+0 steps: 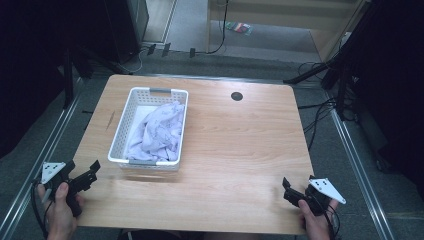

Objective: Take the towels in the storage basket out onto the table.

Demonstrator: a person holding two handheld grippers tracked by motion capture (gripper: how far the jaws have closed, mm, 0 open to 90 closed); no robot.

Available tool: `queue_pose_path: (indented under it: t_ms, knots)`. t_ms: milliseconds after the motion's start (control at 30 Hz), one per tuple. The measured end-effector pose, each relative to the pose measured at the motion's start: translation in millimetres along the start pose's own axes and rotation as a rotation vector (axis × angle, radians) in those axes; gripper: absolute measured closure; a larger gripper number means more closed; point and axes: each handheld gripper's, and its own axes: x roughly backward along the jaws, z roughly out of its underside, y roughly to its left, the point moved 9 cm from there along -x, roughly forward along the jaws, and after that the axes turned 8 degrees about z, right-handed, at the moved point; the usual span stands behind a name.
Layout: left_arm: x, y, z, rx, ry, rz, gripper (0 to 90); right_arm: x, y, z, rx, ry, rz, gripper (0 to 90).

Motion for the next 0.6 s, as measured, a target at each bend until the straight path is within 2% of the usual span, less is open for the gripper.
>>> queue_pose_path:
  t_ms: [100,167,233,267,300,367,433,467,533,567,600]
  knots:
    - [1.7,6.1,-0.8,0.056,-0.013,0.025,14.7,-0.3,0.5,-0.2,0.005,-0.002,-0.001,6.4]
    - [3.1,11.5,-2.0,0.083,-0.026,0.005,14.7,-0.1,0.5,-0.4,0.004,-0.005,-0.003,6.4]
    - [6.8,14.2,-4.1,0.115,-0.025,0.009,14.8,0.2,0.4,-0.5,0.002,-0.007,-0.004,6.4]
    - [8.7,13.2,-5.6,0.114,-0.023,0.015,14.7,0.2,0.5,-0.5,0.001,-0.007,-0.005,6.5]
    - [10.5,12.0,-7.2,0.106,-0.024,0.017,14.5,0.1,0.4,-0.5,0.002,-0.006,-0.004,6.4]
    - [16.1,4.3,-15.2,0.081,-0.055,0.058,13.7,0.0,0.4,-0.4,0.002,-0.004,-0.004,6.4]
    - [22.2,-8.1,-26.7,0.053,-0.087,0.134,8.8,0.0,0.3,-0.3,0.002,-0.003,-0.004,6.4]
    - [23.9,-12.4,-30.9,0.043,-0.099,0.153,7.8,0.0,0.3,-0.3,0.002,-0.004,-0.004,6.4]
    - [26.8,-23.6,-39.5,0.005,-0.1,0.193,8.4,0.0,0.3,-0.4,0.002,-0.005,-0.003,6.4]
    - [27.8,-31.5,-43.5,-0.018,-0.096,0.233,9.6,0.0,0.3,-0.4,0.001,-0.005,-0.003,6.4]
    - [28.1,-35.3,-45.8,-0.025,-0.091,0.251,9.7,0.0,0.2,-0.4,0.002,-0.004,-0.003,6.5]
